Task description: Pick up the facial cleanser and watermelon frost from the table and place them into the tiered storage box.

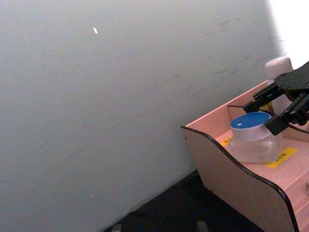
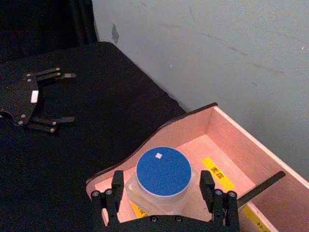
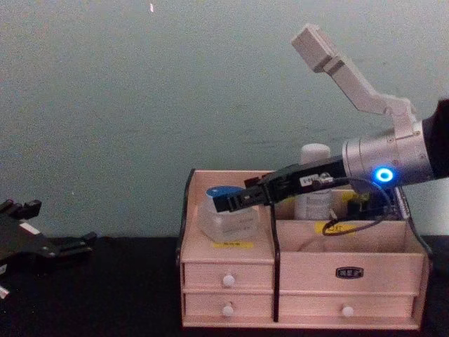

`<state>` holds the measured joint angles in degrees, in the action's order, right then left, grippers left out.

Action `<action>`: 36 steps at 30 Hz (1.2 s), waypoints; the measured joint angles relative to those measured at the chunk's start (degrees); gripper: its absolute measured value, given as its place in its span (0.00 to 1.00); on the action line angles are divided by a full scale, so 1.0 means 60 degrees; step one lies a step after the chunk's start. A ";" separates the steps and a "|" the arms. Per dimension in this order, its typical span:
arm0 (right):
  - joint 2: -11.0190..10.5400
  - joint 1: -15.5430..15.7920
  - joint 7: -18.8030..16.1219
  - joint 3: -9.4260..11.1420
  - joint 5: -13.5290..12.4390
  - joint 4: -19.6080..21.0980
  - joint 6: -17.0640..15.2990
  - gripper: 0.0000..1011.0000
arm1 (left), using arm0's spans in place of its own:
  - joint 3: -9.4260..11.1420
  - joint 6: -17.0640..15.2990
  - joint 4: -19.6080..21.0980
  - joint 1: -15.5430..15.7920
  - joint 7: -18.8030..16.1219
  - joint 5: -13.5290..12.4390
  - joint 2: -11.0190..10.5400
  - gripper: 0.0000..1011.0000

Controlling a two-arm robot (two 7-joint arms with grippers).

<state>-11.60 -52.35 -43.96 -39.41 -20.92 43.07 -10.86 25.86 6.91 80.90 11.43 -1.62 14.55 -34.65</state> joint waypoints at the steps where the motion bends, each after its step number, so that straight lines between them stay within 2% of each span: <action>1: -0.0011 0.0014 0.0009 0.0002 0.0003 0.0029 -0.0004 0.99 | 0.0001 0.0000 0.0000 0.0001 0.0000 0.0000 0.0000 0.99; 3: -0.0039 0.0053 0.0015 0.0017 0.0005 0.0137 -0.0001 0.99 | 0.0000 0.0001 0.0000 0.0000 0.0000 0.0000 0.0000 0.99; 4: -0.0175 0.0243 0.0146 0.0119 0.0002 0.0568 -0.0012 0.99 | 0.0000 0.0001 0.0000 0.0000 0.0000 0.0000 0.0001 0.99; 5: -0.0175 0.0243 0.0146 0.0119 0.0002 0.0568 -0.0012 0.99 | 0.0000 0.0001 0.0000 0.0000 0.0000 0.0000 0.0000 0.99; 7: -0.0428 0.0550 0.0339 0.0296 -0.0055 0.1297 -0.0086 0.99 | 0.0000 0.0001 0.0000 0.0001 0.0000 -0.0001 0.0000 0.99; 8: -0.0428 0.0550 0.0339 0.0296 -0.0055 0.1297 -0.0086 0.99 | 0.0000 0.0001 0.0000 0.0001 0.0000 -0.0001 0.0000 0.99; 10: -0.0762 0.0929 0.0485 0.0482 -0.0196 0.2136 -0.0220 0.99 | 0.0000 0.0001 0.0000 0.0001 -0.0001 0.0000 0.0000 0.99; 14: -0.1196 0.1401 0.0517 0.0688 -0.0483 0.3123 -0.0476 0.99 | 0.0000 0.0001 0.0000 0.0001 0.0000 0.0000 0.0000 0.99; 15: -0.1440 0.1651 0.0516 0.0773 -0.0653 0.3602 -0.0633 0.99 | 0.0001 0.0000 0.0000 0.0001 -0.0001 0.0000 0.0000 0.99; 17: -0.1700 0.1929 0.0516 0.0861 -0.0814 0.4095 -0.0780 0.99 | 0.0000 0.0000 0.0000 0.0001 0.0000 0.0000 0.0000 0.99; 18: -0.1997 0.2220 0.0540 0.0963 -0.0965 0.4606 -0.0918 0.99 | 0.0000 0.0000 0.0000 0.0000 0.0000 0.0000 0.0000 0.99; 22: -0.2692 0.2979 0.0840 0.1228 -0.1255 0.5740 -0.1180 0.99 | 0.0001 0.0000 0.0000 0.0000 0.0000 0.0000 0.0000 0.99; 23: -0.2960 0.3288 0.1063 0.1371 -0.1336 0.6156 -0.1257 0.99 | 0.0000 0.0000 -0.0001 0.0000 0.0000 0.0000 0.0000 0.99; 25: -0.3235 0.3629 0.1339 0.1525 -0.1406 0.6576 -0.1322 0.99 | 0.0001 0.0001 0.0000 0.0001 -0.0001 0.0000 0.0000 0.99; 26: -0.3492 0.3975 0.1703 0.1720 -0.1480 0.6958 -0.1391 0.99 | 0.0001 0.0001 0.0000 0.0000 0.0000 0.0000 0.0000 0.99; 27: -0.3492 0.3975 0.1703 0.1720 -0.1480 0.6958 -0.1391 0.99 | 0.0000 0.0001 0.0000 0.0001 0.0000 0.0000 0.0000 0.99; 30: -0.4034 0.4843 0.2768 0.2363 -0.1619 0.7743 -0.1484 0.99 | 0.0000 0.0001 0.0000 0.0000 -0.0001 0.0000 0.0001 0.99; 32: -0.4166 0.5162 0.3261 0.2647 -0.1624 0.7961 -0.1495 0.99 | 0.0000 0.0001 0.0000 0.0000 -0.0001 0.0000 0.0000 0.99; 33: -0.4241 0.5448 0.3765 0.2927 -0.1600 0.8137 -0.1496 0.99 | 0.0000 0.0001 0.0000 0.0000 0.0000 0.0000 0.0000 0.99; 36: -0.4264 0.5797 0.4493 0.3310 -0.1439 0.8299 -0.1491 0.99 | 0.0001 0.0001 0.0000 0.0000 0.0000 0.0000 0.0001 0.99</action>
<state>-37.18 -17.57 -17.00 -19.55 -29.56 92.86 -19.81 25.86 6.91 80.90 11.43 -1.62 14.55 -34.64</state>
